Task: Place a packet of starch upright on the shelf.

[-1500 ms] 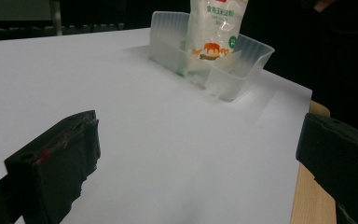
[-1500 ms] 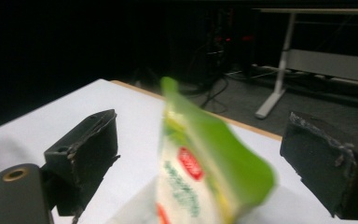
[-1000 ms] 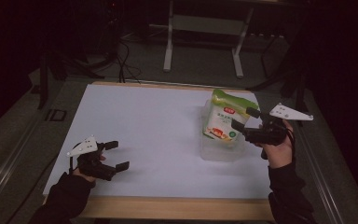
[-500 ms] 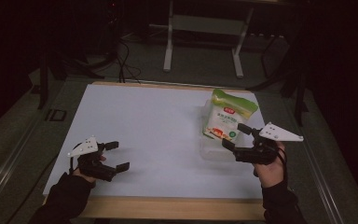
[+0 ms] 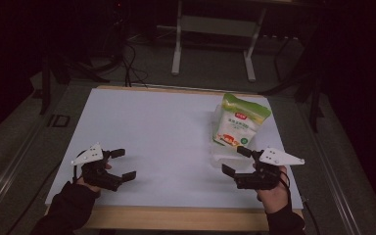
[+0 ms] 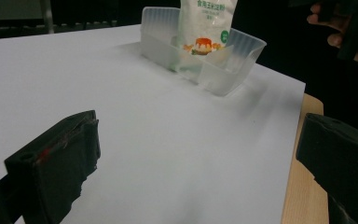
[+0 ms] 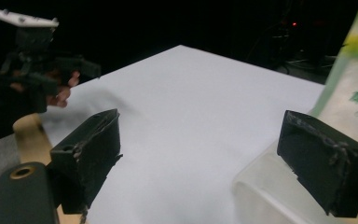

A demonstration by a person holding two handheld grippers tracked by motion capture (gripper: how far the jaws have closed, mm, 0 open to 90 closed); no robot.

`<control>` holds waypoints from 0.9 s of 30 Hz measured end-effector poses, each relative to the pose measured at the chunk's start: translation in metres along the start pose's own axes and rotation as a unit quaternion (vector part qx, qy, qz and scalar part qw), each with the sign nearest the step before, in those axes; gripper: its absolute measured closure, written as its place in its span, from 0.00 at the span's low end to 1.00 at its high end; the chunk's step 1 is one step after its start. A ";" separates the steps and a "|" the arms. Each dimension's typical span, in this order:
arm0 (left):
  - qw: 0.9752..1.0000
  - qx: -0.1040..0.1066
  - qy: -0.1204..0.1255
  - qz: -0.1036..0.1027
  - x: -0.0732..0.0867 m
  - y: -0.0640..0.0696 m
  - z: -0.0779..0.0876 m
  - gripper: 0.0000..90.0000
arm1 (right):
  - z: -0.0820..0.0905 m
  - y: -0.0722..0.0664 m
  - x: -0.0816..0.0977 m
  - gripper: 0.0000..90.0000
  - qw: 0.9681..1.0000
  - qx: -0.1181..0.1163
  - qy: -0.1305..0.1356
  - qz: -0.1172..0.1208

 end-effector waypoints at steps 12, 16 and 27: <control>1.000 0.002 0.000 -0.003 0.000 0.002 0.001 0.00 | -0.017 -0.020 0.035 0.15 0.998 -0.028 -0.044 0.019; 1.000 0.004 -0.001 -0.004 0.001 0.002 0.000 0.00 | -0.021 -0.027 0.043 0.15 0.998 -0.036 -0.049 0.027; 1.000 0.007 -0.009 -0.010 0.005 0.005 -0.003 0.00 | -0.016 -0.029 0.053 0.15 0.998 -0.006 -0.047 0.041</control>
Point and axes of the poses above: each handheld gripper's, and its own axes: z roughly backward along the jaws, x roughly out of its underside, y roughly to its right, the point moved 4 cm from there along -z, roughly forward along the jaws, and after that the axes turned 2 degrees about -y, right-handed, at the moved point
